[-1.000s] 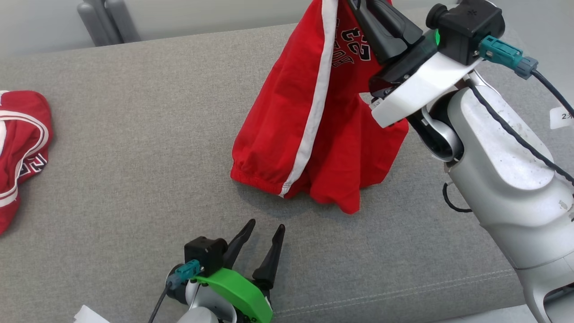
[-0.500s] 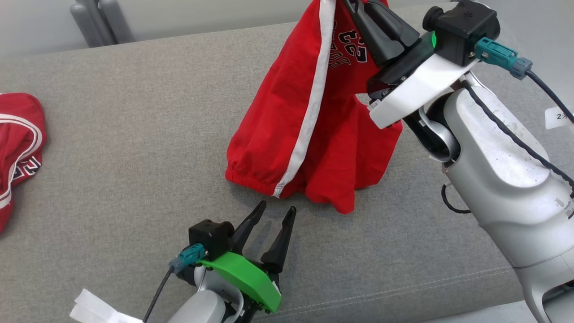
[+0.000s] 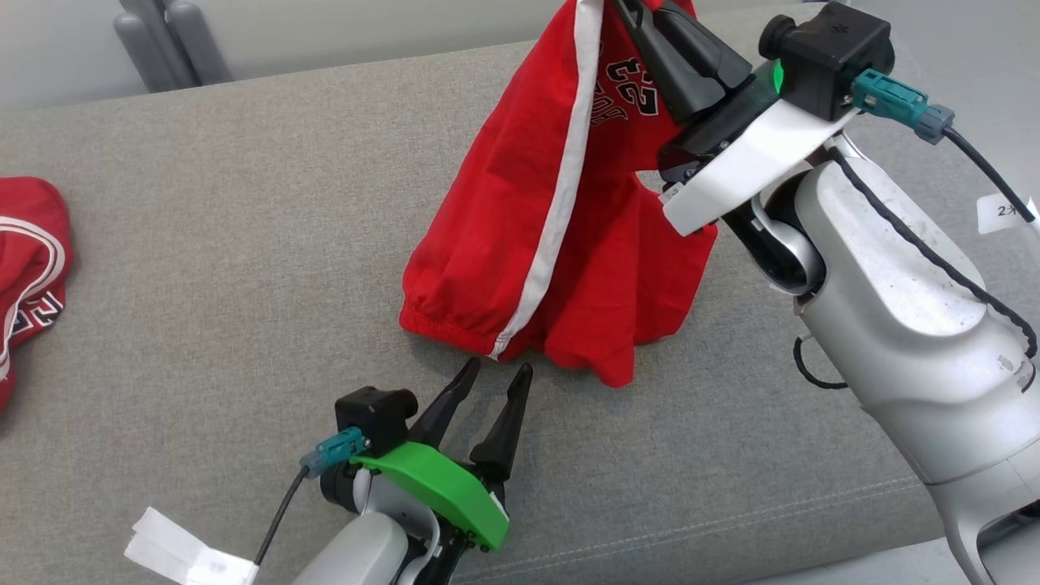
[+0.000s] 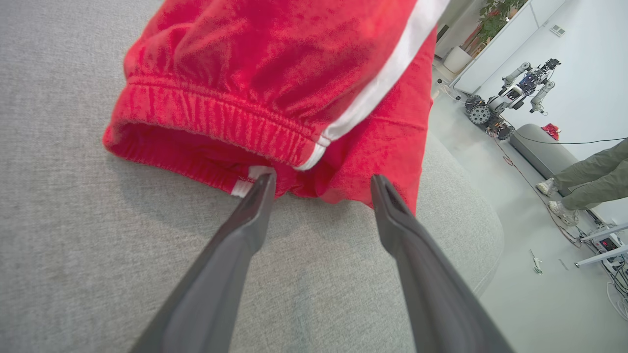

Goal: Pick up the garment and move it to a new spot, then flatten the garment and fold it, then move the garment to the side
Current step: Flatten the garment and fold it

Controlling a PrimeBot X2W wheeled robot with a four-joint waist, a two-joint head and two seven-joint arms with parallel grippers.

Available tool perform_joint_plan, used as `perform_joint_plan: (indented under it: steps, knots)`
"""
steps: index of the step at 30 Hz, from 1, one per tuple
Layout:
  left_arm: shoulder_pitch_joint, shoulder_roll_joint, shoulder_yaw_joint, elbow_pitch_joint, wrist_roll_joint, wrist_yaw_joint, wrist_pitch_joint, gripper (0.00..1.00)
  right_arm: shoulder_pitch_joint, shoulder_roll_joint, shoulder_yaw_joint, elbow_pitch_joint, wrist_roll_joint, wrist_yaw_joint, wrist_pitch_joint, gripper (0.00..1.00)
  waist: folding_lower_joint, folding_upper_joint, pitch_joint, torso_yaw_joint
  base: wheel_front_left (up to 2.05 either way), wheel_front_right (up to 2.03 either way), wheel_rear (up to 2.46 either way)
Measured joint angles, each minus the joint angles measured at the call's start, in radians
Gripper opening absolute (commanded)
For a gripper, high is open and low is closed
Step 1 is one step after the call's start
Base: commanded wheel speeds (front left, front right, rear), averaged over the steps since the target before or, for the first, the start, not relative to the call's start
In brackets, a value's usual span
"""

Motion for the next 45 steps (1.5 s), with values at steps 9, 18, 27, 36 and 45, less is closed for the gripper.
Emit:
perform_joint_plan:
  steps: [9, 18, 27, 36, 45]
  knots:
    - [-0.045, 0.000, -0.029, -0.007, -0.053, 0.006, -0.001, 1.00, -0.009, 0.003, 0.012, 0.011, 0.007, 0.000, -0.005, 0.00, 0.0000, 0.0000, 0.005, -0.012, 0.00, 0.00, 0.00]
    - [-0.054, 0.000, -0.044, 0.017, -0.180, 0.020, -0.001, 1.00, -0.012, 0.005, 0.019, 0.025, 0.016, 0.000, -0.016, 0.00, 0.0000, 0.0000, 0.013, -0.022, 0.00, 0.00, 0.00]
    - [-0.111, 0.000, -0.002, -0.006, -0.202, 0.029, -0.001, 1.00, -0.031, 0.008, 0.022, 0.030, 0.022, 0.000, -0.023, 0.00, 0.0000, 0.0000, 0.022, -0.033, 0.00, 0.00, 0.00]
    - [-0.129, -0.001, 0.004, -0.021, -0.160, 0.029, -0.001, 0.00, -0.031, 0.006, 0.021, 0.040, 0.024, 0.000, -0.025, 0.00, 0.0000, 0.0000, 0.027, -0.037, 0.00, 0.00, 0.00]
    - [-0.144, -0.002, 0.063, -0.043, -0.079, 0.029, -0.001, 0.00, -0.030, -0.024, -0.011, 0.056, 0.025, 0.000, -0.035, 0.00, 0.0000, 0.0000, 0.015, -0.029, 0.00, 0.00, 0.00]
